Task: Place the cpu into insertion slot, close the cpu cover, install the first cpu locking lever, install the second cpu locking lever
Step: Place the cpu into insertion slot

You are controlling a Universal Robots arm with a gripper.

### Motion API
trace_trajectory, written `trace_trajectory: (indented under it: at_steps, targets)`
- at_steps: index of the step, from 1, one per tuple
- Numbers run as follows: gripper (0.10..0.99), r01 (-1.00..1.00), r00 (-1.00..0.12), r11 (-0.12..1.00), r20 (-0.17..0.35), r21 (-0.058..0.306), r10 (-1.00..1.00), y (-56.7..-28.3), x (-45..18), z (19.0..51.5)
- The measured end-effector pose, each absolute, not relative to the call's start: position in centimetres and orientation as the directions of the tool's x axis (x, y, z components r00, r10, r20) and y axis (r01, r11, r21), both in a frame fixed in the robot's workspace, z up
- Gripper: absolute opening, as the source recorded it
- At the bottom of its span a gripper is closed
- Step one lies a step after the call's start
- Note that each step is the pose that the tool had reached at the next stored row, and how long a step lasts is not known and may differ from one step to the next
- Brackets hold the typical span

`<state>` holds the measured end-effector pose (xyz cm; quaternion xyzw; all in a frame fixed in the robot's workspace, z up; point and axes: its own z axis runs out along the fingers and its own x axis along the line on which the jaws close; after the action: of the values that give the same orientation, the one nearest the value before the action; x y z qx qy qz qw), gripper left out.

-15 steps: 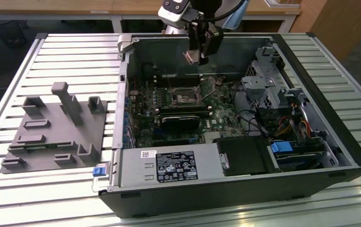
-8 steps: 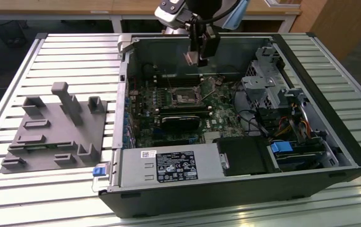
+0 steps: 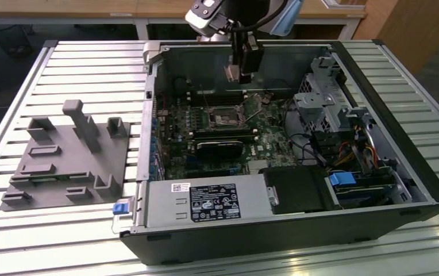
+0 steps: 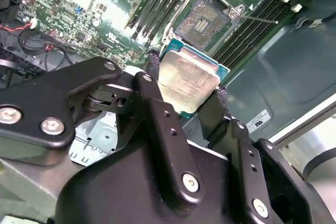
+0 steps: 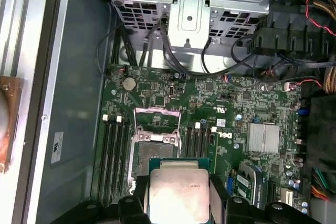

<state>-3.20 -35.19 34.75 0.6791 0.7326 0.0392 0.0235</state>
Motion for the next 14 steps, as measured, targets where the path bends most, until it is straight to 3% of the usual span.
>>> trace_trajectory:
  at_steps: [14]
  targets:
    - [0.541, 0.993, -0.076, 0.074, 0.019, 0.089, 0.997, -35.19, -3.20, 34.12]
